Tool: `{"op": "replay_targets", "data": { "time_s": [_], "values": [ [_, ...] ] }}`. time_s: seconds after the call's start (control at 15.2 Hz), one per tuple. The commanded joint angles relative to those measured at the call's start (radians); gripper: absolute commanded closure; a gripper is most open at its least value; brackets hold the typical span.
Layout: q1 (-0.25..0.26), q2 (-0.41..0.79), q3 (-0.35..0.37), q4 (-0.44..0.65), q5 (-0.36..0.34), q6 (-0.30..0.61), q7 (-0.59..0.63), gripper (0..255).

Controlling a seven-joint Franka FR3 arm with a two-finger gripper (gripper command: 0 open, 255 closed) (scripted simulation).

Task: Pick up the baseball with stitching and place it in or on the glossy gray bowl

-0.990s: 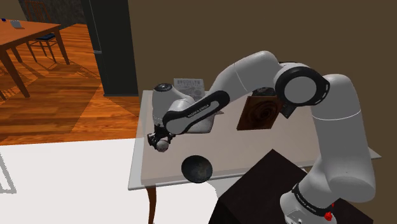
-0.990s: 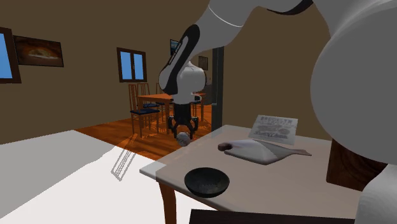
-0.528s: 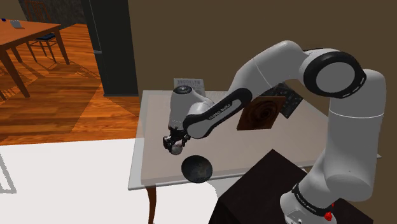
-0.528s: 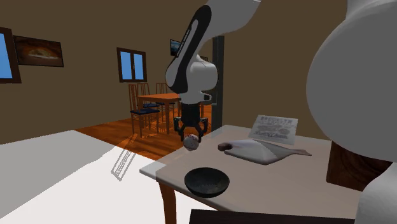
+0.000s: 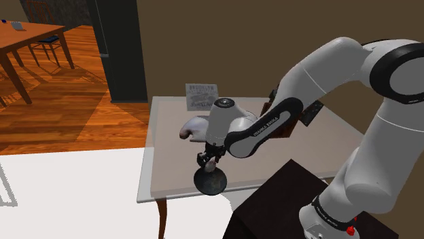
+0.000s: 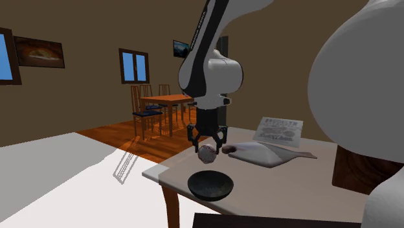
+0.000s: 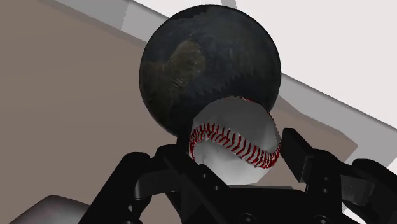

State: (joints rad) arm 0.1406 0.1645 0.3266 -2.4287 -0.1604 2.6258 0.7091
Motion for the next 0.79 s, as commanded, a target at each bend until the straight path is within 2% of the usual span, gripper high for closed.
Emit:
{"op": "replay_targets", "data": {
  "time_s": [0.0,0.73],
  "values": [
    [-0.013,-0.043,0.004,-0.059,0.022,0.02,-0.025,255],
    [0.028,0.116,-0.063,-0.048,-0.119,0.157,0.081,255]
  ]
}}
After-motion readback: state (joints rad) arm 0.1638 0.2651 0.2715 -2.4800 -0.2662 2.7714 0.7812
